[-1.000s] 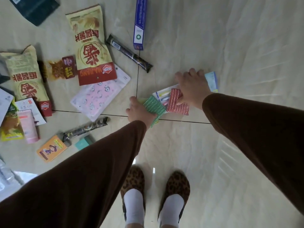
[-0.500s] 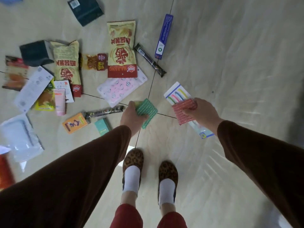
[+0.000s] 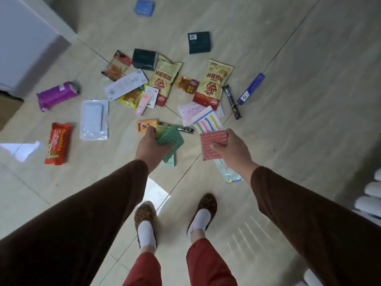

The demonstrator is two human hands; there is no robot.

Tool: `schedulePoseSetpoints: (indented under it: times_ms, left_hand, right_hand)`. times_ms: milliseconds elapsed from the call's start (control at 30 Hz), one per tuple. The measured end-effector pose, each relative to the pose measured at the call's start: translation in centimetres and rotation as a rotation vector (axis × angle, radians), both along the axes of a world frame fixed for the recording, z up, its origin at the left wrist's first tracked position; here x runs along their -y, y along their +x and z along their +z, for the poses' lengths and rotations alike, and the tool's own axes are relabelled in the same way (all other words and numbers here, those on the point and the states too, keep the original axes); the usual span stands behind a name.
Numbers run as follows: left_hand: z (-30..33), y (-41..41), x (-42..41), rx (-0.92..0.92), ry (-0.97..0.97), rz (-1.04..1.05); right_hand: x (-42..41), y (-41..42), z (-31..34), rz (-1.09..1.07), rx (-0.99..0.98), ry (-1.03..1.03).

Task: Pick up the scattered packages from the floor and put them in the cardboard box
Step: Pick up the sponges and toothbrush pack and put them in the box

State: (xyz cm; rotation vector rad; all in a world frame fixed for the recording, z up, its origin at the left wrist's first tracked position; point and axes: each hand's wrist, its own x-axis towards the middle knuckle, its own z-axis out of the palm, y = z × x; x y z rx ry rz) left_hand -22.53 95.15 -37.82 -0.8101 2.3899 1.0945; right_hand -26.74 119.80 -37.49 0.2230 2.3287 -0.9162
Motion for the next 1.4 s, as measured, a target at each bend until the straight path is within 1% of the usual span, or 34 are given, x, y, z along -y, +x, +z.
schedulePoseSetpoints:
  times_ms: [200,400,567,767,967,1133,1400]
  left_hand:
    - [4.4,7.6,9.3,-0.021,0.006,0.215]
    - [7.0,16.9,19.7,-0.069,0.088,0.399]
    - [9.1,25.1,29.2,-0.107,0.17,0.528]
    - [11.1,31.8,39.4,-0.132,0.179,0.619]
    - [11.2,33.7,48.5,-0.113,0.17,0.651]
    - [11.2,32.7,57.4,-0.101,0.143,0.649]
    - [11.9,31.0,73.4,-0.126,0.102,0.693]
  right_hand:
    - [9.7,4.2,4.0,0.12,0.01,-0.07]
    - [21.5,10.1,6.2,0.189,0.001,-0.069]
    - [32.6,16.2,8.2,0.232,-0.006,-0.073]
    - [44.2,21.1,10.0,0.293,-0.033,-0.088]
    - [53.9,21.6,10.7,0.394,-0.05,-0.072]
    - [63.4,19.6,10.0,0.45,-0.022,-0.052]
    - [80.3,18.4,9.5,0.496,0.011,-0.11]
